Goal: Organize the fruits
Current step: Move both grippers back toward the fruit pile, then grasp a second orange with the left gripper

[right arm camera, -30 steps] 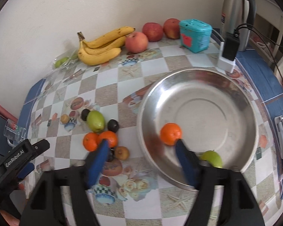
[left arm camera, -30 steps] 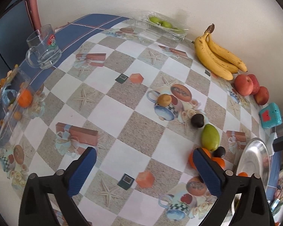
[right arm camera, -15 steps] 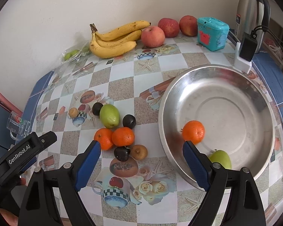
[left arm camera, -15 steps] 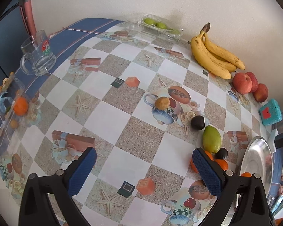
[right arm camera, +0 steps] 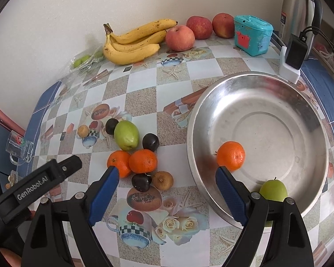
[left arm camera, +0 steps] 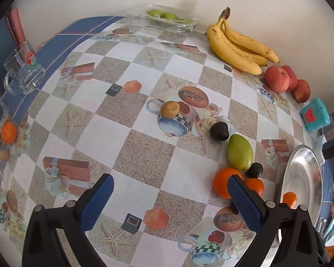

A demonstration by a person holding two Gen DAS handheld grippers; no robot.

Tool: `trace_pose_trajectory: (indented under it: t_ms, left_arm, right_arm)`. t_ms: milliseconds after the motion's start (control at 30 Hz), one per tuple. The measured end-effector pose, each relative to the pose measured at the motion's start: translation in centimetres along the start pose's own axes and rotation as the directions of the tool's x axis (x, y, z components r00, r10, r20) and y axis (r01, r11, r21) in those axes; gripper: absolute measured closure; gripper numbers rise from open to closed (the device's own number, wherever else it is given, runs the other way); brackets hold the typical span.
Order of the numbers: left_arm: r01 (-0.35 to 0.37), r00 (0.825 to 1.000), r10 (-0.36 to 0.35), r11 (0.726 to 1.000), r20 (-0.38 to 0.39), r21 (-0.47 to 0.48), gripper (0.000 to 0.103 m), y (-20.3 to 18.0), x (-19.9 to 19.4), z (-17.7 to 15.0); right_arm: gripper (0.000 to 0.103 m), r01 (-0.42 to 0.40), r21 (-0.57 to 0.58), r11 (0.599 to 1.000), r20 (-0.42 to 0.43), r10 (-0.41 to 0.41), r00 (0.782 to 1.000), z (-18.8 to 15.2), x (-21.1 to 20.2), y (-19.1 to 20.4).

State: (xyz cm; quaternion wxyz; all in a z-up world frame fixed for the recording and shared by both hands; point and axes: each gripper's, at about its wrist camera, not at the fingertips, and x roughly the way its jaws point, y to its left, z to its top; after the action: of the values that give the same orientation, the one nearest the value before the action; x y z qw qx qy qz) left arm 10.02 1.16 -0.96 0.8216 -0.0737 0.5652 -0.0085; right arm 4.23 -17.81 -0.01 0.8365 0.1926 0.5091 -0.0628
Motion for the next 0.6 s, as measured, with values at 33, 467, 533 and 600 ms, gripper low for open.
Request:
trace_pose_trajectory:
  t_ms: [33, 467, 533, 600]
  left_arm:
    - [0.005, 1.000, -0.005, 1.000, 0.000, 0.002, 0.000, -0.1, 0.0, 0.0]
    - [0.135, 0.989, -0.134, 0.991, -0.067, 0.013, 0.016, -1.9, 1.9, 0.2]
    - [0.149, 0.986, -0.148, 0.989, -0.078, 0.009, 0.021, -2.1, 2.3, 0.1]
    - [0.165, 0.983, -0.164, 0.986, -0.089, 0.005, 0.022, -2.4, 2.7, 0.0]
  right_arm:
    - [0.015, -0.003, -0.002, 1.000, 0.001, 0.003, 1.000, 0.0, 0.0, 0.0]
    - [0.040, -0.052, -0.038, 0.998, -0.032, 0.050, 0.998, -0.3, 1.0, 1.0]
    - [0.040, -0.059, -0.038, 0.998, -0.040, 0.057, 0.998, -0.3, 1.3, 0.9]
    - [0.047, -0.056, -0.043, 0.998, -0.051, 0.054, 0.997, -0.4, 1.8, 0.8]
